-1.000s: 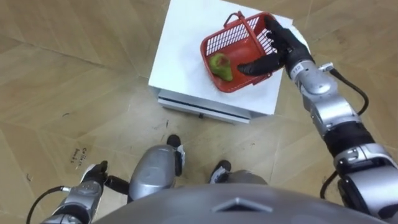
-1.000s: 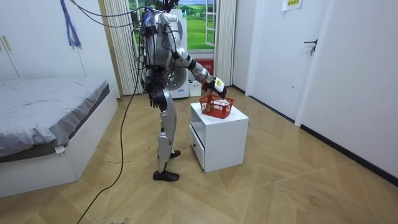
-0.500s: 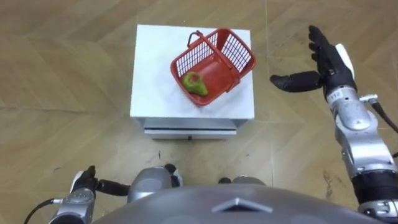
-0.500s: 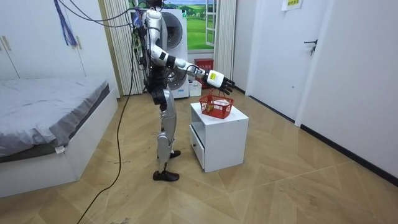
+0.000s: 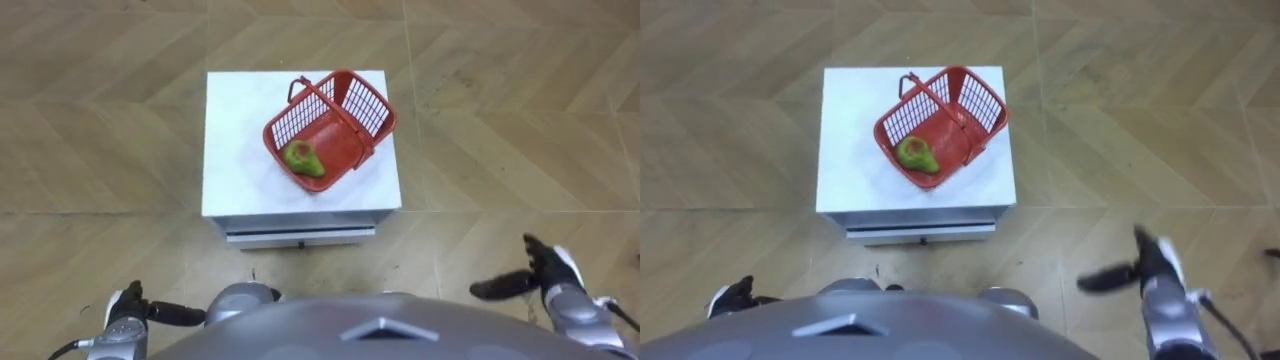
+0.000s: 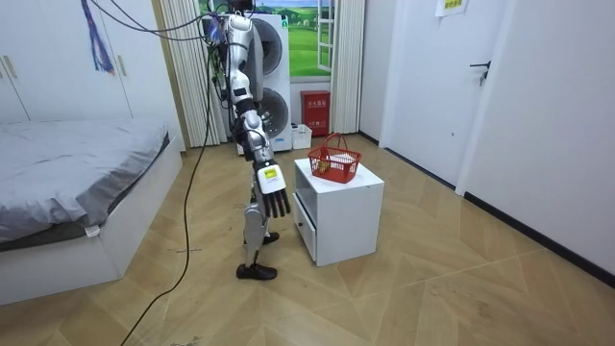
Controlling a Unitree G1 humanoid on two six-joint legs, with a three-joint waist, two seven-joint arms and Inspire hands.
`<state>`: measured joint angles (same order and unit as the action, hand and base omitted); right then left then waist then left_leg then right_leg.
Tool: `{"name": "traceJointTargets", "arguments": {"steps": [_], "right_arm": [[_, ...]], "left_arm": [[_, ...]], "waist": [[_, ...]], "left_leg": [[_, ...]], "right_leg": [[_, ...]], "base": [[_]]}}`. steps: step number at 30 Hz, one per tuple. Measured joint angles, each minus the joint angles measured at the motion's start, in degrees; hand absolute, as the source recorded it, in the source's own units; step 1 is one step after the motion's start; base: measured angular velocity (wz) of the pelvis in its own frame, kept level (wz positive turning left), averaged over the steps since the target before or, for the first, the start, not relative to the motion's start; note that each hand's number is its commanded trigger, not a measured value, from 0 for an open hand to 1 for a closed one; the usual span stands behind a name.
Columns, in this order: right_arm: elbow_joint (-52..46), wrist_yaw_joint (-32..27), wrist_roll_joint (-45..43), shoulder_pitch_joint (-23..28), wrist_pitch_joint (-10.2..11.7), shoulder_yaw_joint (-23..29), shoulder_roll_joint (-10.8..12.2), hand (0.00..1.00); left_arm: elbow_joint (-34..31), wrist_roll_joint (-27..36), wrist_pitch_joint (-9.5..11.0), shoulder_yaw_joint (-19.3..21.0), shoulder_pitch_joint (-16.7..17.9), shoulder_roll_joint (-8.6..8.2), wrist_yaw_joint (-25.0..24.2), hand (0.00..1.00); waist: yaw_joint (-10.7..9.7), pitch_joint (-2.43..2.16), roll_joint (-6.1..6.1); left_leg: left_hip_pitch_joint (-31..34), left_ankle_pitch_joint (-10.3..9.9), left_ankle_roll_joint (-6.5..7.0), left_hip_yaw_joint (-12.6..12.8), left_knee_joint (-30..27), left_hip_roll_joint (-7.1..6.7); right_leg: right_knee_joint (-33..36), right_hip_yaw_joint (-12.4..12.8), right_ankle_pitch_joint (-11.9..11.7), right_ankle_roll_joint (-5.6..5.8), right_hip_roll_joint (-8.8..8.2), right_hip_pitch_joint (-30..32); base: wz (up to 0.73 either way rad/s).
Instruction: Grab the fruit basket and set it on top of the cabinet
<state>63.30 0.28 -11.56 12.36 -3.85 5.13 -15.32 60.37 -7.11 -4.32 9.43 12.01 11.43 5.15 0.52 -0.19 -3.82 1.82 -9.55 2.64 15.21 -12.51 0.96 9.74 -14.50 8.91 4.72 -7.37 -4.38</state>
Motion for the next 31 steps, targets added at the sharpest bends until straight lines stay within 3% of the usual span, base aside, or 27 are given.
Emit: {"name": "traceJointTargets", "arguments": {"steps": [1,7,10,13,17,22,31], "right_arm": [[2.0,0.4,0.0,0.1,-0.6,0.1,0.6,0.0],[6.8,3.0,-0.4,0.3,-3.8,0.1,4.3,0.0],[8.0,4.4,-1.9,-0.7,-5.3,-0.6,5.4,0.0],[8.0,4.9,-3.7,-1.0,-7.1,-1.8,5.6,0.0],[8.8,4.9,-5.8,-2.2,-9.4,-2.0,5.9,0.0],[10.0,4.9,-6.1,-3.9,-10.0,-2.1,5.9,0.0],[9.4,5.0,-6.3,-5.8,-10.0,-3.7,5.9,0.0]], "left_arm": [[0.4,-0.3,0.0,0.0,0.0,-0.35,-0.1,0.0],[4.1,-5.3,-1.6,1.7,0.7,-1.88,-0.8,0.0],[4.5,-6.8,-3.4,1.7,2.0,-2.09,-0.8,0.0],[4.5,-7.0,-5.1,1.7,2.9,-2.77,-1.0,0.0],[4.5,-7.1,-6.9,1.1,3.5,-3.89,-2.3,0.0],[4.4,-7.1,-7.3,0.7,2.9,-4.09,-3.6,0.0],[1.9,-8.7,-8.3,-3.0,2.2,-4.01,-5.2,0.0]], "waist": [[0.0,0.38,0.54],[0.0,0.7,1.68],[0.0,0.52,1.37],[0.0,0.05,1.45],[-0.1,-0.11,1.66],[-0.1,-0.04,1.6],[0.0,0.2,1.63]], "left_leg": [[-0.4,-0.1,-0.08,0.0,0.1,0.04],[-2.7,-0.7,-0.73,-0.2,0.3,0.19],[-2.7,-0.9,-0.99,-0.2,-0.2,-0.02],[-2.8,-0.8,-0.97,-1.2,-0.3,-0.54],[-3.7,-0.9,-1.1,-1.9,-0.4,-0.69],[-3.7,-1.0,-1.16,-2.9,-0.3,-0.84],[-3.7,-1.2,-1.54,-3.7,-0.7,-0.78]], "right_leg": [[0.0,0.0,0.0,0.01,0.05,-0.4],[-0.2,0.0,0.6,0.16,0.34,-2.7],[-0.1,0.0,1.9,-0.26,0.18,-2.9],[-0.1,-0.9,2.6,-0.35,0.05,-3.3],[0.0,-1.9,3.2,-0.2,-0.28,-4.5],[0.2,-3.0,3.3,-0.11,-0.37,-5.1],[0.1,-2.8,3.3,-0.11,0.1,-5.6]], "base": [[-0.03],[-0.01],[0.02],[0.14],[0.11],[0.12],[0.04]]}}
